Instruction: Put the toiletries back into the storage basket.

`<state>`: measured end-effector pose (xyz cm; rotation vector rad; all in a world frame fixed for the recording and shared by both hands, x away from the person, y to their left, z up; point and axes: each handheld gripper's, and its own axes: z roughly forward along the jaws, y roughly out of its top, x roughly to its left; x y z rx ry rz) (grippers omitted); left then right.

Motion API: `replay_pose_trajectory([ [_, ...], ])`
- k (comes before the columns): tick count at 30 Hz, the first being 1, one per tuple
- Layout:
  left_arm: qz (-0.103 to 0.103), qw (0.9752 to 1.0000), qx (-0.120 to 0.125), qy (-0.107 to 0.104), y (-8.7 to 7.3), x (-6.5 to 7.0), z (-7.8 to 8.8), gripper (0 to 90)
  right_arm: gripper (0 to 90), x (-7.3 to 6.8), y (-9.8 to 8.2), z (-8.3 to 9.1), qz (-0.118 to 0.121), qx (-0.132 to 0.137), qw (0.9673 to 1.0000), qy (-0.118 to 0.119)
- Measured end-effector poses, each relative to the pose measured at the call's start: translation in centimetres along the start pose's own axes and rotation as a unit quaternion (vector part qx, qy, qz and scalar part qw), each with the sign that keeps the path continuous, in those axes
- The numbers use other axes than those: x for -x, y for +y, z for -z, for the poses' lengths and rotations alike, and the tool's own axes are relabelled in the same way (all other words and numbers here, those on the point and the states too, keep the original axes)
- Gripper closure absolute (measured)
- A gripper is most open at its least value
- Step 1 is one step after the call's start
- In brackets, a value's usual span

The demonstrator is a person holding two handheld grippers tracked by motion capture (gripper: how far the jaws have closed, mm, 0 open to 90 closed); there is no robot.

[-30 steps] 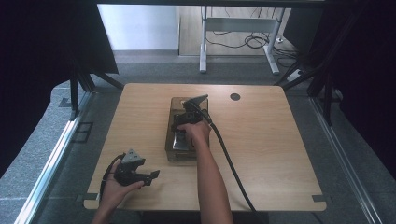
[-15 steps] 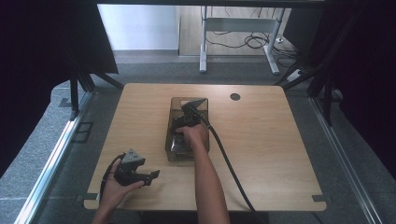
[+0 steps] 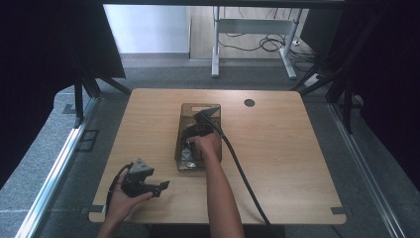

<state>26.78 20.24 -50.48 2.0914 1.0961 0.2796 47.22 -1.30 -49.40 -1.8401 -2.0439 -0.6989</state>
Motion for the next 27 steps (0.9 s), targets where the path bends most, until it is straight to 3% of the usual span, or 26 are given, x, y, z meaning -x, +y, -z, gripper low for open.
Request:
replay_pose_trajectory([
  [19, -0.003, 1.0000, -0.002, 0.002, 0.0, 0.1, 0.0, 21.4, 41.6, -0.2, 0.0, 1.9, 0.029, 0.016, 0.9990, -0.030],
  [27, -0.003, 1.0000, -0.004, 0.000, 0.1, 0.2, -0.2, 21.4, 41.2, -0.3, -0.3, 2.7, 0.039, 0.023, 0.9988, -0.020],
])
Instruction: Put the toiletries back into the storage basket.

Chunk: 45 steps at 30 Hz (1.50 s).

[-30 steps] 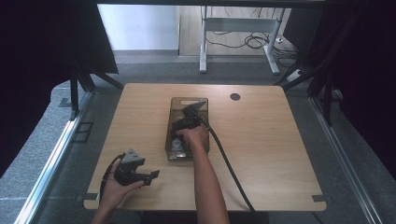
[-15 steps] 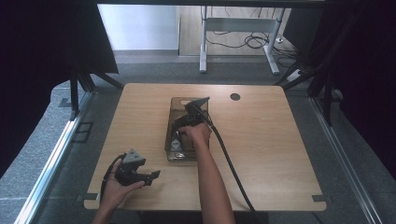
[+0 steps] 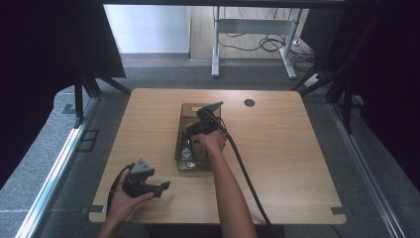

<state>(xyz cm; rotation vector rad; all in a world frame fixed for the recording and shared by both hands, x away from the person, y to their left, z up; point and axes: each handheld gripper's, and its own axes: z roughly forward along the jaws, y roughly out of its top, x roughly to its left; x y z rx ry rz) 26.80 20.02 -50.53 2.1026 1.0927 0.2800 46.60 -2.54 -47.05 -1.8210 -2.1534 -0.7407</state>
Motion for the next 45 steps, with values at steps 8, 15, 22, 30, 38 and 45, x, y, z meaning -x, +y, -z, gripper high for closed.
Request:
replay_pose_trajectory([
  [8, -0.001, 1.0000, 0.001, 0.001, -0.1, 0.1, 0.0, 21.4, 40.0, 0.0, -0.4, 0.9, 0.016, 0.011, 0.9998, 0.008],
  [15, -0.001, 1.0000, 0.000, 0.002, 0.0, 0.1, 0.0, 21.4, 40.0, 0.1, -1.1, 2.2, 0.057, 0.020, 0.9981, 0.015],
  [22, -0.003, 1.0000, -0.004, 0.005, -0.1, 0.0, -0.2, 21.4, 39.9, 0.7, -2.1, 4.2, 0.090, 0.035, 0.9947, 0.036],
  [30, -0.004, 0.9999, -0.007, 0.010, -0.1, 0.0, -0.3, 21.4, 41.2, 2.2, -3.6, 6.5, 0.131, 0.058, 0.9891, 0.033],
  [38, -0.001, 0.9999, -0.007, 0.013, -0.1, -0.1, -0.3, 21.3, 41.0, 3.9, -5.5, 8.9, 0.161, 0.078, 0.9832, 0.039],
  [45, 0.000, 0.9998, -0.010, 0.014, -0.1, -0.1, -0.4, 21.3, 40.6, 5.5, -7.7, 10.4, 0.185, 0.097, 0.9772, 0.040],
])
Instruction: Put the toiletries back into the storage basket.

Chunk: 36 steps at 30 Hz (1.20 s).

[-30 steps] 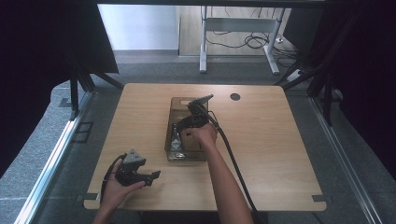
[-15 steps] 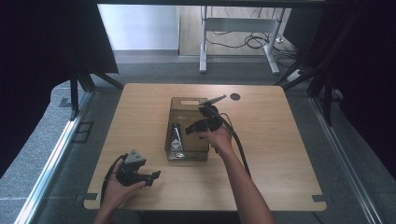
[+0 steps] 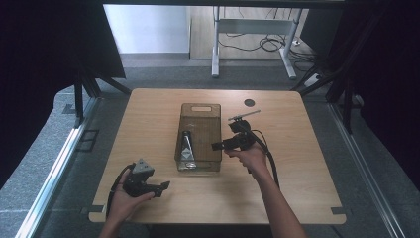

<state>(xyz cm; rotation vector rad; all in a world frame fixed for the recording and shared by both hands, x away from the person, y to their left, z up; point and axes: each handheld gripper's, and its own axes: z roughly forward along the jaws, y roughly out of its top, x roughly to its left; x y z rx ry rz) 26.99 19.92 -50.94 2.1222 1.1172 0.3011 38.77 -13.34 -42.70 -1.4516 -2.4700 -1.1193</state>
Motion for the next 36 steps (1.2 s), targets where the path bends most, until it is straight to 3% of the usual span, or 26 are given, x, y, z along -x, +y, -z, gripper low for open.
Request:
replay_pose_trajectory([
  [14, -0.002, 1.0000, -0.003, 0.001, 0.0, 0.1, -0.1, 21.3, 40.3, 3.0, -4.5, 3.9, 0.034, 0.038, 0.9986, -0.010],
  [26, -0.001, 1.0000, -0.006, 0.006, 0.1, 0.2, -0.2, 21.3, 39.6, 7.0, -11.0, 4.7, 0.055, 0.058, 0.9961, -0.038],
  [36, -0.001, 0.9999, -0.007, 0.010, 0.0, 0.2, -0.2, 21.3, 38.5, 8.4, -13.1, 4.0, 0.054, 0.060, 0.9953, -0.054],
])
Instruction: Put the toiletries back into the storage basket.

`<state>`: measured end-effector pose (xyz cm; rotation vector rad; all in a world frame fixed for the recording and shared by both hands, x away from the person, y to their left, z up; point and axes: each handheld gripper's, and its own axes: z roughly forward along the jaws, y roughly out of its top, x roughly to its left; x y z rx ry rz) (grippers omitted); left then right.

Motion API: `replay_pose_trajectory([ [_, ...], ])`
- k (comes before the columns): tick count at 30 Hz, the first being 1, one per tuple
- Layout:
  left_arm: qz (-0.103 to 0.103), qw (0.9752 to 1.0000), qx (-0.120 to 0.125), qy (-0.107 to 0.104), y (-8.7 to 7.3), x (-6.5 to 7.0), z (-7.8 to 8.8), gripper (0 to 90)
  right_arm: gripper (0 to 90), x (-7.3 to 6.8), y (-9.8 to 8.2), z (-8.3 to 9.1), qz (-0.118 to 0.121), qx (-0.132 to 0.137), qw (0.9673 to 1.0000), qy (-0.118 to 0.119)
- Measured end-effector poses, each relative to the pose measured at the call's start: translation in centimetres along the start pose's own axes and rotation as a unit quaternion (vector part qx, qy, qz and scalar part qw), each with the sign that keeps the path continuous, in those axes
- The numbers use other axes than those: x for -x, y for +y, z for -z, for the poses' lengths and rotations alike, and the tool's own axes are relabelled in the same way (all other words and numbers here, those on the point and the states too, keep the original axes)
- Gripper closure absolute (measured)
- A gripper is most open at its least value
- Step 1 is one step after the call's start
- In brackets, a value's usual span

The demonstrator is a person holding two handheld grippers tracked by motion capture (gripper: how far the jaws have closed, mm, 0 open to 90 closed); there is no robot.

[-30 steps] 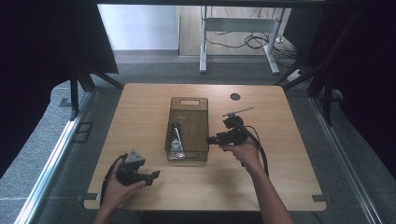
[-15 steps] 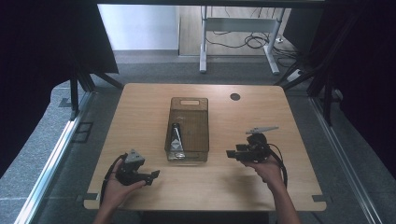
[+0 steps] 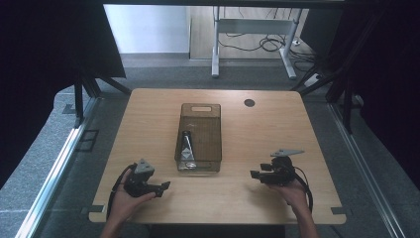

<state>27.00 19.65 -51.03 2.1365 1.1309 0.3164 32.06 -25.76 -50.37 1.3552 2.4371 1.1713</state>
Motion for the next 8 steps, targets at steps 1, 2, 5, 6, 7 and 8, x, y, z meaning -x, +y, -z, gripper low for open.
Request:
replay_pose_trajectory([
  [1, 0.000, 1.0000, 0.000, 0.001, -0.01, -0.01, 0.02, 21.3, 38.8, -0.02, -0.05, 0.03, 0.000, 0.001, 1.0000, -0.005],
  [2, 0.001, 1.0000, 0.001, 0.000, -0.01, -0.01, 0.03, 21.3, 38.8, 0.03, -0.11, 0.12, -0.004, 0.008, 1.0000, -0.004],
  [5, 0.000, 1.0000, 0.000, -0.001, -0.01, 0.01, 0.00, 21.3, 38.7, 0.01, -0.07, 0.51, -0.002, 0.028, 0.9995, -0.012],
  [6, -0.001, 1.0000, 0.000, -0.001, 0.00, -0.01, -0.01, 21.3, 38.2, 0.01, -0.08, 0.63, -0.003, 0.035, 0.9993, -0.014],
  [7, -0.001, 1.0000, 0.000, -0.002, 0.01, 0.00, -0.02, 21.3, 37.3, 0.04, -0.11, 0.68, -0.004, 0.041, 0.9991, -0.014],
  [8, -0.001, 1.0000, 0.000, -0.002, 0.01, -0.01, -0.02, 21.3, 36.5, 0.10, -0.19, 0.68, -0.007, 0.044, 0.9989, -0.015],
])
